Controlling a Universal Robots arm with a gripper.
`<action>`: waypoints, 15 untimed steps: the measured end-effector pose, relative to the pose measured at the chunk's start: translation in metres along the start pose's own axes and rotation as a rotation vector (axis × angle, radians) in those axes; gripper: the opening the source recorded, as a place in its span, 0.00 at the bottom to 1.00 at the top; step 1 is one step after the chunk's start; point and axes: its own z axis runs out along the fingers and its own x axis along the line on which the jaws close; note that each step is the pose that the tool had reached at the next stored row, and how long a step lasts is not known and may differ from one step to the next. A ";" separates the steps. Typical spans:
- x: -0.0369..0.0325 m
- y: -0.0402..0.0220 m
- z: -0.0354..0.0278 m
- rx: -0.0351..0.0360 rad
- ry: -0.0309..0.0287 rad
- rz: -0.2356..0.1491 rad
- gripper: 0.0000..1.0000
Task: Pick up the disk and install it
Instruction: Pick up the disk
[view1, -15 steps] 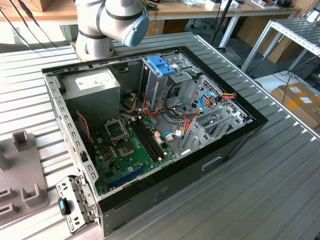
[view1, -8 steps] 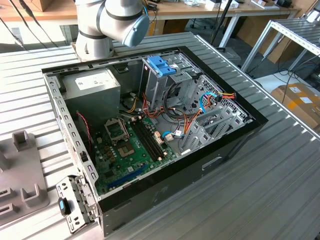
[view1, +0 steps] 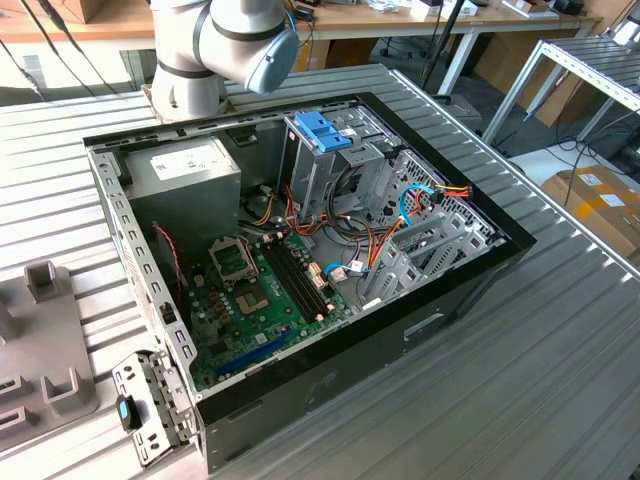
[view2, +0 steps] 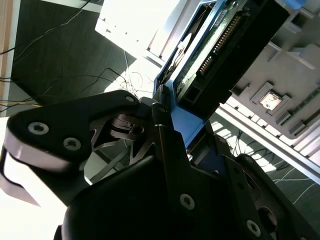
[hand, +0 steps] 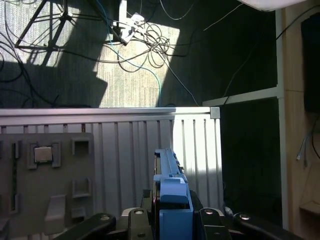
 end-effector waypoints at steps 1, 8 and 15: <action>-0.0004 0.0001 -0.0010 0.0000 -0.0022 0.000 0.37; -0.0033 0.0005 -0.0078 -0.0008 -0.0173 -0.001 0.37; -0.0068 0.0011 -0.0158 -0.0018 -0.0357 -0.002 0.37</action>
